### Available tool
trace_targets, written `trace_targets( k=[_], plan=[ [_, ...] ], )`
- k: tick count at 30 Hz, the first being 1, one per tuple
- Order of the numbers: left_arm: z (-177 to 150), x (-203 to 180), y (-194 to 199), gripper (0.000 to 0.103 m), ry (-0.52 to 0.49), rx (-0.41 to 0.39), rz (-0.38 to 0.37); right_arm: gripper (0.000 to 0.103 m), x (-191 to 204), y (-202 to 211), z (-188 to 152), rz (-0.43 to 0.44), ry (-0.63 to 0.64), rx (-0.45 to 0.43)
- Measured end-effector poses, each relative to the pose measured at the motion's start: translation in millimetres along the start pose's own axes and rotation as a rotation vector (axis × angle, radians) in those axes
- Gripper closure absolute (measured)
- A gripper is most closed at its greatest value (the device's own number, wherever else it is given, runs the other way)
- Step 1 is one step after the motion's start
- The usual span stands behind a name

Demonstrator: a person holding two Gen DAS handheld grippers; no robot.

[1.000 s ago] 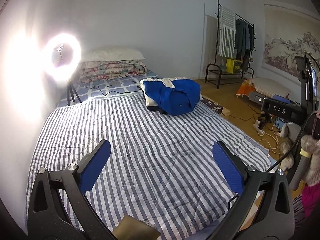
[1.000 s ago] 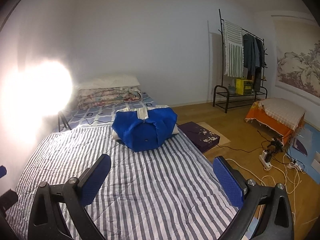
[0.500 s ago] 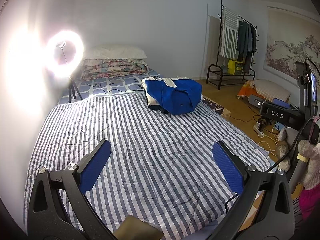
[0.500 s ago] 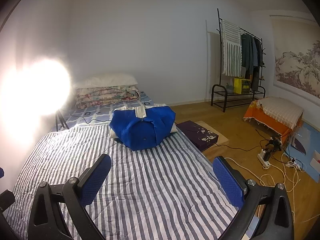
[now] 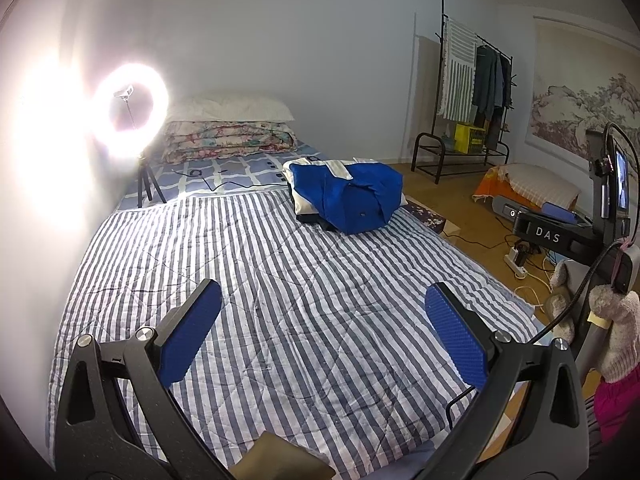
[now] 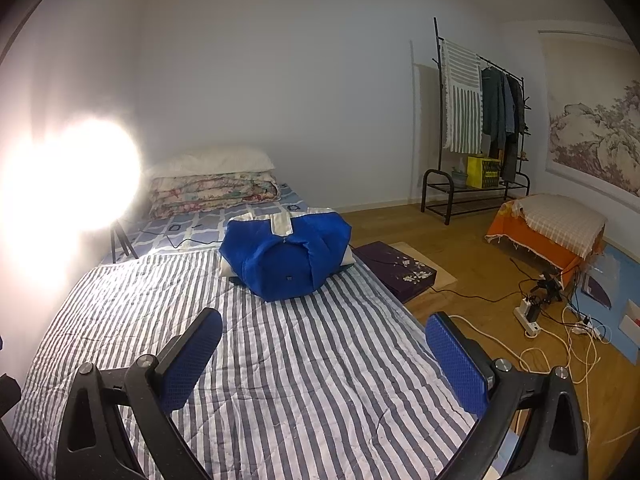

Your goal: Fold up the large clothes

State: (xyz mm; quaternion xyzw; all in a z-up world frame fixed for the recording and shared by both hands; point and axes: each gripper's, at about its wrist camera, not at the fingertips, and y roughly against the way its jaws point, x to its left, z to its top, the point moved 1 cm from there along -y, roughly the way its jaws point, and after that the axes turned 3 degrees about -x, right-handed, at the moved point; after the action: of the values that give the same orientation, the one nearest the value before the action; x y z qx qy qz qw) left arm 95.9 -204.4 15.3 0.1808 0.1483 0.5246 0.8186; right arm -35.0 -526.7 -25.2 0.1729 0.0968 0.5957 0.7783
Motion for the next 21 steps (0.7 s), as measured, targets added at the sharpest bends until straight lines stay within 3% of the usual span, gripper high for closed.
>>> trace_targets(
  k=[21],
  plan=[
    [1.3, -2.8, 2.0, 0.000, -0.004, 0.000, -0.001, 0.000, 2.6, -1.2, 0.5, 0.009, 0.000, 0.002]
  ],
)
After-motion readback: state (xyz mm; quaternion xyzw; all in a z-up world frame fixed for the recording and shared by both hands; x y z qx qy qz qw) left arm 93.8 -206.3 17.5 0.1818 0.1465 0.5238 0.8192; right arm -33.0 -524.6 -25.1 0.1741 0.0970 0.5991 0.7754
